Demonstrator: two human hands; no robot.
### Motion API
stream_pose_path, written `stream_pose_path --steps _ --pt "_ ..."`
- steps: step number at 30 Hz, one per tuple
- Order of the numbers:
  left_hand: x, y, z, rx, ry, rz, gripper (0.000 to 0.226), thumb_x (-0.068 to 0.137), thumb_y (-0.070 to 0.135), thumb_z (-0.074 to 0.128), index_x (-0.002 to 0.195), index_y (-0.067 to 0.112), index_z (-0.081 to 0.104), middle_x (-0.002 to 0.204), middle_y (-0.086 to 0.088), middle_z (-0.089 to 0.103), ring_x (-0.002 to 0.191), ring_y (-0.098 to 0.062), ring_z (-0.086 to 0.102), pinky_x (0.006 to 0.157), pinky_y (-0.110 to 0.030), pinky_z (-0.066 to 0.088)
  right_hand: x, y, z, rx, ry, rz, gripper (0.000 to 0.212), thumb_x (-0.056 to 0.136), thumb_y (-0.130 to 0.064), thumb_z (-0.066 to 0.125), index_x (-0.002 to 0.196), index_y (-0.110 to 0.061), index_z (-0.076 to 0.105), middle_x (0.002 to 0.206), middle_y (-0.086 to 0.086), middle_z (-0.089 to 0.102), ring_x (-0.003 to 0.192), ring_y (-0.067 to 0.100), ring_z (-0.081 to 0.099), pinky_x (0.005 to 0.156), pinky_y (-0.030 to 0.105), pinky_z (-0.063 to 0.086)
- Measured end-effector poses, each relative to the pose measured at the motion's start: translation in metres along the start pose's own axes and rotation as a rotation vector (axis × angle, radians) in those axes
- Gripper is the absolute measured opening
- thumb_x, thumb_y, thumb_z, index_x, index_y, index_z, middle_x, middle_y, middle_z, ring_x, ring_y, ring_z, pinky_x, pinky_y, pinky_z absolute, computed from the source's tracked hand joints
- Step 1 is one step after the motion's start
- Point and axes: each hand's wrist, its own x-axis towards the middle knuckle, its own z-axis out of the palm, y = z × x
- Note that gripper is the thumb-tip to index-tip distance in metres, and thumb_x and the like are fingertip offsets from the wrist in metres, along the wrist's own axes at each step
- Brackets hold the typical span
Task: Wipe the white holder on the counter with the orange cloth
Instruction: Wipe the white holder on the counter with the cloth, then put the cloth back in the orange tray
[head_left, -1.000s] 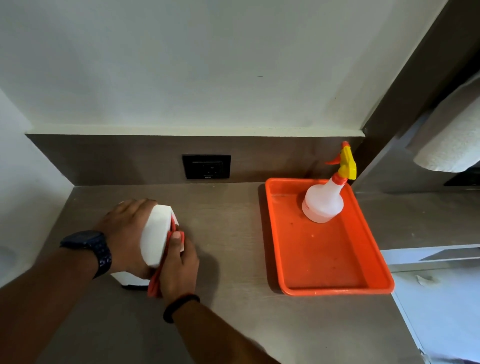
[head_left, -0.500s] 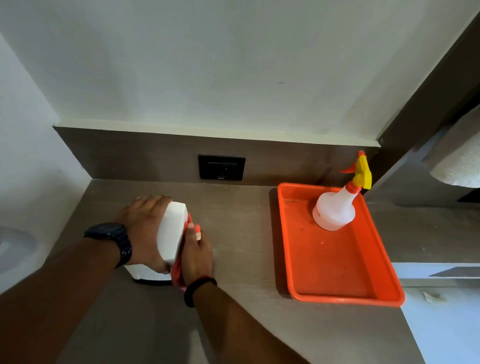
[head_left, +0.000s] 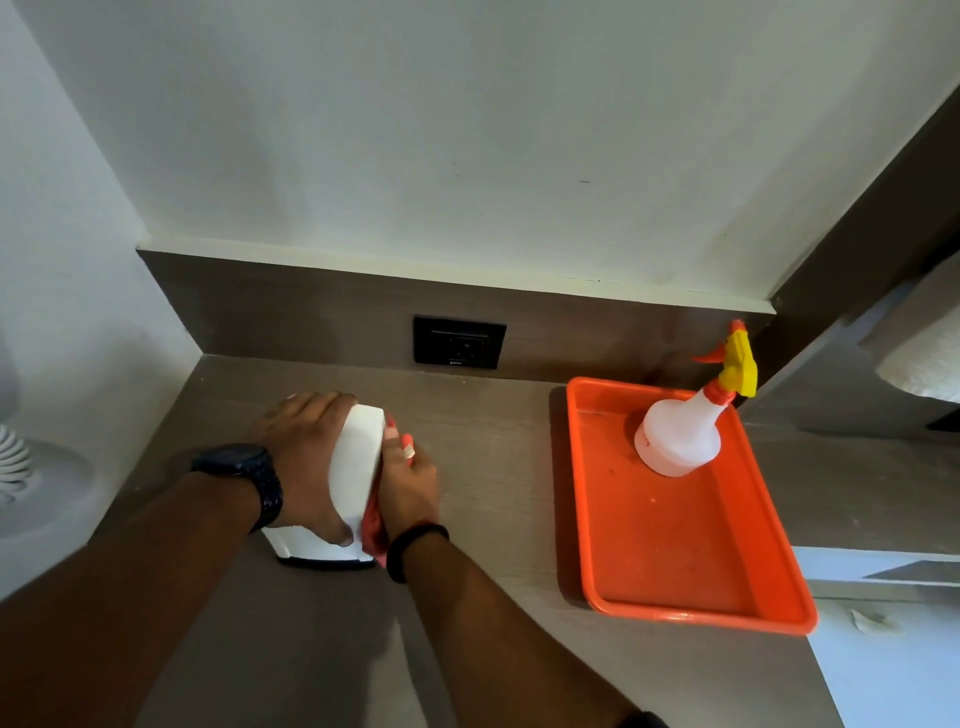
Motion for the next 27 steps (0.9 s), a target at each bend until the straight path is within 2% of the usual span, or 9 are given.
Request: stream_pose_path --steps 3,8,11,15,17,18,21,24,27 --pt "0.001 -0.002 0.005 -0.001 0.037 0.008 0.138 0.011 0.08 0.066 0.131 0.024 0.028 0.129 -0.001 0.049 0.115 -0.026 0.046 0.1 -0.043 0.042 -0.01 0.008 -0.001 0.011 0.025 0.075 0.053 0.07 -0.063 0.045 0.1 -0.025 0.067 0.104 0.006 0.073 0.101 0.03 0.067 0.094 0.05 0.054" --pt "0.001 -0.001 0.001 0.011 0.032 0.027 0.136 0.013 0.081 0.067 0.13 0.023 0.029 0.128 0.001 0.048 0.115 -0.024 0.046 0.1 -0.042 0.041 -0.019 -0.009 -0.015 0.045 0.009 0.066 0.027 0.089 -0.044 0.051 0.085 -0.024 0.068 0.095 0.005 0.074 0.094 0.023 0.069 0.091 0.044 0.056" --pt "-0.004 0.002 -0.007 0.03 -0.031 0.004 0.147 0.012 0.084 0.065 0.138 0.022 0.022 0.139 0.001 0.04 0.125 -0.023 0.038 0.106 -0.038 0.035 -0.014 -0.032 -0.033 0.148 -0.016 0.055 0.023 0.093 -0.035 0.058 0.073 -0.026 0.064 0.076 -0.008 0.069 0.077 0.006 0.065 0.072 0.022 0.053" --pt "-0.005 0.033 -0.018 -0.048 -0.037 0.031 0.163 0.012 0.099 0.051 0.147 0.018 0.009 0.154 -0.004 0.021 0.14 -0.025 0.019 0.115 -0.039 0.021 -0.004 -0.072 -0.082 0.16 0.112 -0.1 0.03 0.094 -0.025 0.058 0.065 -0.019 0.063 0.065 -0.006 0.064 0.063 0.007 0.06 0.06 0.02 0.048" --pt "0.004 0.066 -0.02 -0.16 0.051 0.103 0.156 0.022 0.1 0.05 0.148 0.017 0.013 0.156 -0.009 0.019 0.142 -0.026 0.017 0.116 -0.039 0.018 0.0 -0.084 -0.118 0.046 0.211 -0.245 0.032 0.095 -0.029 0.057 0.066 -0.016 0.061 0.064 -0.005 0.062 0.055 0.001 0.056 0.057 0.021 0.045" --pt "0.011 0.086 -0.019 -0.207 0.079 0.148 0.152 0.026 0.099 0.051 0.148 0.016 0.015 0.156 -0.011 0.019 0.142 -0.026 0.017 0.117 -0.038 0.017 0.003 -0.086 -0.139 -0.061 0.271 -0.313 0.03 0.095 -0.032 0.056 0.07 -0.016 0.061 0.069 -0.003 0.064 0.06 0.002 0.057 0.062 0.025 0.046" --pt "0.03 0.15 -0.003 -0.269 0.023 0.257 0.146 0.032 0.096 0.054 0.148 0.02 0.011 0.159 -0.009 0.01 0.145 -0.024 0.01 0.117 -0.039 0.012 0.013 -0.08 -0.201 -0.459 0.4 -0.434 0.03 0.095 -0.038 0.052 0.085 -0.013 0.064 0.089 0.01 0.07 0.085 0.023 0.06 0.077 0.035 0.045" --pt "0.046 0.202 0.024 -0.277 -0.056 0.309 0.146 0.03 0.094 0.059 0.146 0.026 0.003 0.159 -0.008 0.008 0.144 -0.025 0.009 0.118 -0.042 0.013 0.026 -0.062 -0.246 -0.853 0.408 -0.449 0.035 0.095 -0.04 0.046 0.098 -0.01 0.064 0.105 0.013 0.07 0.104 0.034 0.059 0.087 0.044 0.049" --pt "0.054 0.23 0.05 -0.208 -0.136 0.293 0.154 0.028 0.094 0.058 0.147 0.024 -0.009 0.16 -0.007 -0.007 0.145 -0.026 -0.004 0.119 -0.046 0.007 0.035 -0.039 -0.271 -1.166 0.346 -0.373 0.04 0.096 -0.045 0.038 0.111 -0.016 0.06 0.125 0.008 0.062 0.121 0.032 0.05 0.098 0.051 0.044"
